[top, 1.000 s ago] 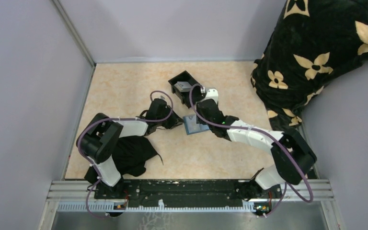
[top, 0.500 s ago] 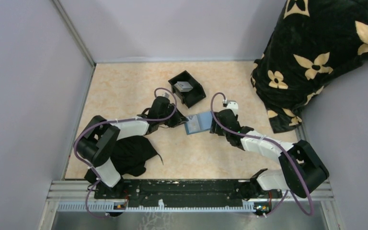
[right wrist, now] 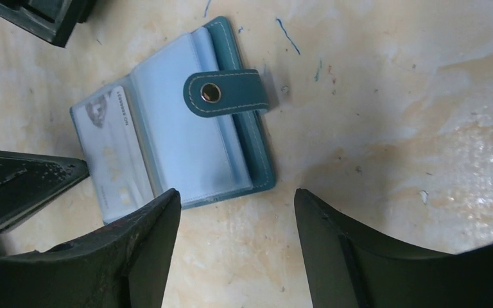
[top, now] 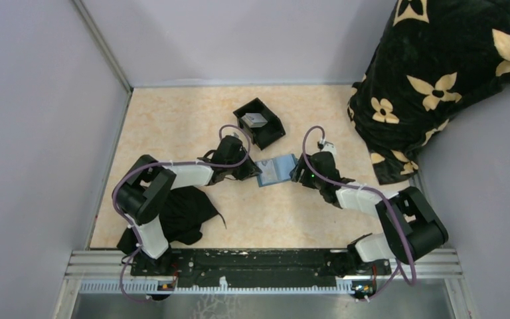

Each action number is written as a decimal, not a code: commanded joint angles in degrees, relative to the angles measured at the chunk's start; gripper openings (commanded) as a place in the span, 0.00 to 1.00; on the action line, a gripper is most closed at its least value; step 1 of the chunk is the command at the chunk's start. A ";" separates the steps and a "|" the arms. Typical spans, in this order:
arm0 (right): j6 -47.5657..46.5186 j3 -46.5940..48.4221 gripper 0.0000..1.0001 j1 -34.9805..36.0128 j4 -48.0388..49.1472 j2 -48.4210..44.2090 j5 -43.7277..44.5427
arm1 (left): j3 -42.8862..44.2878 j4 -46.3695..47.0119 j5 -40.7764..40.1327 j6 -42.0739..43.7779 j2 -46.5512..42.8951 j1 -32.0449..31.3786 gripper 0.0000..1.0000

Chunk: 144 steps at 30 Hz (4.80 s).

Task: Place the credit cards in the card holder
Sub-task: Insert the credit card into the card holder, then close the card holder at the center of the board.

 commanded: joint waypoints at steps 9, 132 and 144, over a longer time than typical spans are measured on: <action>5.61 -3.14 0.66 -2.13 7.71 4.43 -3.38 | 1.02 -6.54 -4.57 0.55 2.61 -1.35 0.31; 28.29 13.20 0.00 -0.04 -8.71 -10.25 -10.97 | -26.33 21.76 -19.34 -22.14 -12.09 -10.19 0.70; 15.21 16.91 0.00 5.33 -11.93 -5.95 -10.47 | -23.89 14.09 -19.95 -20.41 -11.98 -9.53 0.69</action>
